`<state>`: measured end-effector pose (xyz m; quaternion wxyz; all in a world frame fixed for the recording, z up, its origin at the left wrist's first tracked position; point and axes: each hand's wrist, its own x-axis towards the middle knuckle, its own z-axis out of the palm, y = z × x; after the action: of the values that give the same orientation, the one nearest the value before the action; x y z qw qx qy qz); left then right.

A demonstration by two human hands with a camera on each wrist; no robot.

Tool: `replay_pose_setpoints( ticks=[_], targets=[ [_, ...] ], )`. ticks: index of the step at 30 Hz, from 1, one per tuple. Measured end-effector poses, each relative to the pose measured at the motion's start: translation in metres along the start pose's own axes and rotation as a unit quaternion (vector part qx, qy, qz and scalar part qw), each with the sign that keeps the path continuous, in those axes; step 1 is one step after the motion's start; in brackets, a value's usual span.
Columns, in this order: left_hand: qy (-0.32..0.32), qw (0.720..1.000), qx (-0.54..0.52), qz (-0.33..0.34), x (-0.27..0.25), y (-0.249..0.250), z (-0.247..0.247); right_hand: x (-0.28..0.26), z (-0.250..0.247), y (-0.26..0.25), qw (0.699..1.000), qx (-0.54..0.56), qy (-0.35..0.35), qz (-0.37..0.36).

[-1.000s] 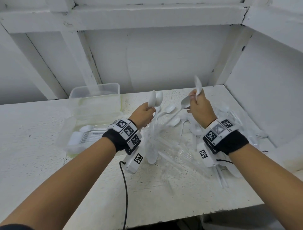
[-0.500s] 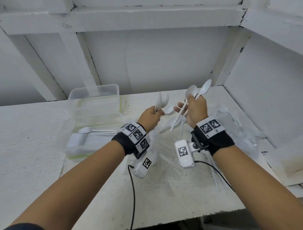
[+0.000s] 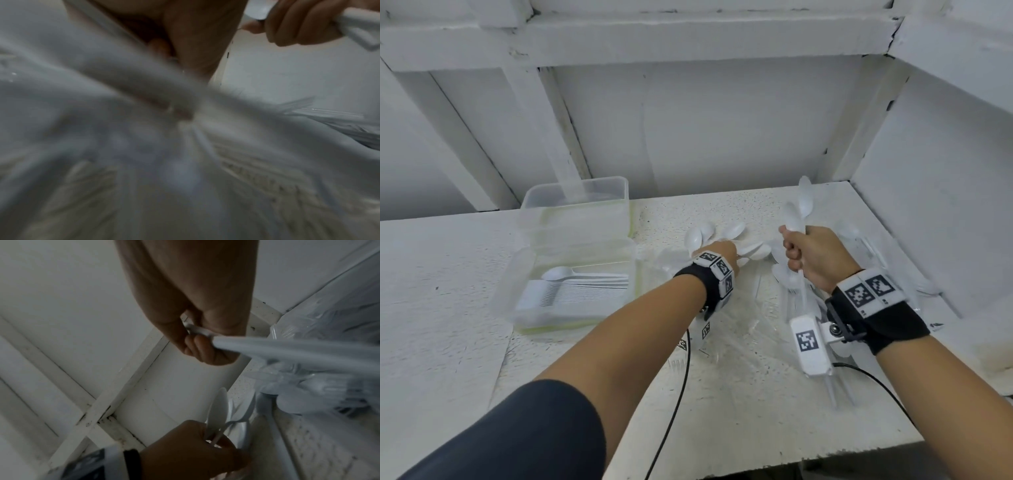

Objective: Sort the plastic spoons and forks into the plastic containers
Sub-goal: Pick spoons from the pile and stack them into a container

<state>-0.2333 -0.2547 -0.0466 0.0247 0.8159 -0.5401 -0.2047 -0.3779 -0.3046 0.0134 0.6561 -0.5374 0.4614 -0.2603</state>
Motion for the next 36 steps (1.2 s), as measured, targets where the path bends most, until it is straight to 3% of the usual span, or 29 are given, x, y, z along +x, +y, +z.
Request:
replay_pose_setpoints(
  ticks=[4,9,13,16,18,20,27,29,33,36],
  targets=[
    [-0.014,0.999,0.028,0.011,0.000,-0.001,-0.001,-0.006,-0.001,0.000,0.999,-0.001,-0.014,0.030],
    [-0.009,1.000,0.004,-0.019,-0.006,0.000,-0.012,0.000,-0.001,0.003,0.995,-0.099,-0.009,-0.003],
    [0.051,0.994,-0.096,0.003,-0.012,-0.002,-0.029,0.010,-0.001,0.008,0.983,-0.179,0.042,-0.014],
    [0.128,0.955,-0.269,0.013,-0.022,-0.010,-0.045,0.019,0.002,0.015,0.971,-0.236,0.042,0.027],
    [0.180,0.922,-0.343,0.017,-0.029,-0.015,-0.055,0.026,0.007,0.021,0.933,-0.355,0.027,0.046],
    [0.213,0.904,-0.371,0.011,-0.034,-0.021,-0.064,0.031,0.015,0.026,0.867,-0.497,0.018,0.030],
    [0.209,0.890,-0.404,-0.026,-0.044,-0.048,-0.066,0.029,0.039,0.041,0.710,-0.702,-0.010,-0.051],
    [0.207,0.887,-0.412,-0.031,-0.048,-0.054,-0.062,0.029,0.041,0.041,0.731,-0.681,-0.016,-0.036],
    [0.200,0.887,-0.415,-0.043,-0.057,-0.061,-0.057,0.030,0.042,0.046,0.836,-0.547,-0.043,0.023],
    [0.193,0.886,-0.419,-0.050,-0.062,-0.065,-0.057,0.029,0.045,0.046,0.906,-0.421,-0.037,0.009]
  ],
)
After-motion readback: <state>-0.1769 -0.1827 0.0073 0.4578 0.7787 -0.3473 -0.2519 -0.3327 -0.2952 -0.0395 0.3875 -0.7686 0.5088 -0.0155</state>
